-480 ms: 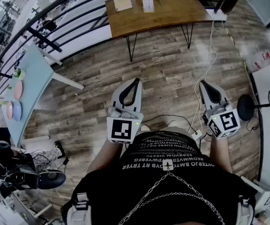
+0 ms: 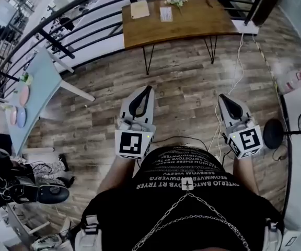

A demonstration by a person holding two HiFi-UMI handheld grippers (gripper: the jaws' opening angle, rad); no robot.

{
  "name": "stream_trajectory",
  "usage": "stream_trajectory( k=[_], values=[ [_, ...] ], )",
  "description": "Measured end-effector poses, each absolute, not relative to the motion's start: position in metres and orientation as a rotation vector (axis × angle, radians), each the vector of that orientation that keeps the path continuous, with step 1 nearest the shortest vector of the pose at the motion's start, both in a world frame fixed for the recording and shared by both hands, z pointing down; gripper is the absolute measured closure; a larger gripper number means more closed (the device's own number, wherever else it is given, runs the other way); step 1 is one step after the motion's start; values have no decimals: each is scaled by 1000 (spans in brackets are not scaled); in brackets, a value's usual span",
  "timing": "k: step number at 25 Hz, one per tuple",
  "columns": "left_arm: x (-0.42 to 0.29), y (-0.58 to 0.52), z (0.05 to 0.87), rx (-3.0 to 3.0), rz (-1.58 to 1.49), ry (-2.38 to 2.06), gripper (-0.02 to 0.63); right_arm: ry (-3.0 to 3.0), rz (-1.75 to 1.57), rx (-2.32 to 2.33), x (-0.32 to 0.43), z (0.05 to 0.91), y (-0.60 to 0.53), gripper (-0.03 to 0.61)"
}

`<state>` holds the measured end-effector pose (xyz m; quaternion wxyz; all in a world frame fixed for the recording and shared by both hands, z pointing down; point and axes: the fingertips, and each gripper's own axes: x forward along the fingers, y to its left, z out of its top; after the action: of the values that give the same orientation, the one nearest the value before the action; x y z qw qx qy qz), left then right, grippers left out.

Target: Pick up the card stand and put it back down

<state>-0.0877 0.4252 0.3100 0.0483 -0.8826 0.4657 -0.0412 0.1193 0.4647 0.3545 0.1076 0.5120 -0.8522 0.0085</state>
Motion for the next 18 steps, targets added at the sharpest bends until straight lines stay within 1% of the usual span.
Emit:
stream_trajectory(
  k=[4,8,13,18],
  values=[
    [-66,438,314,-2747,-76,1415,584,-2565,128,1477,139,367,467,563],
    [-56,445,316,-2703,-128,1437,584,-2577,145,1452,152,369,468,563],
    [-58,445,323,-2704,-168,1493,584,-2595,177,1443,161,376,459,563],
    [-76,426,329,-2714,-218,1527,584,-2592,222,1446,150,382,431,563]
  ],
)
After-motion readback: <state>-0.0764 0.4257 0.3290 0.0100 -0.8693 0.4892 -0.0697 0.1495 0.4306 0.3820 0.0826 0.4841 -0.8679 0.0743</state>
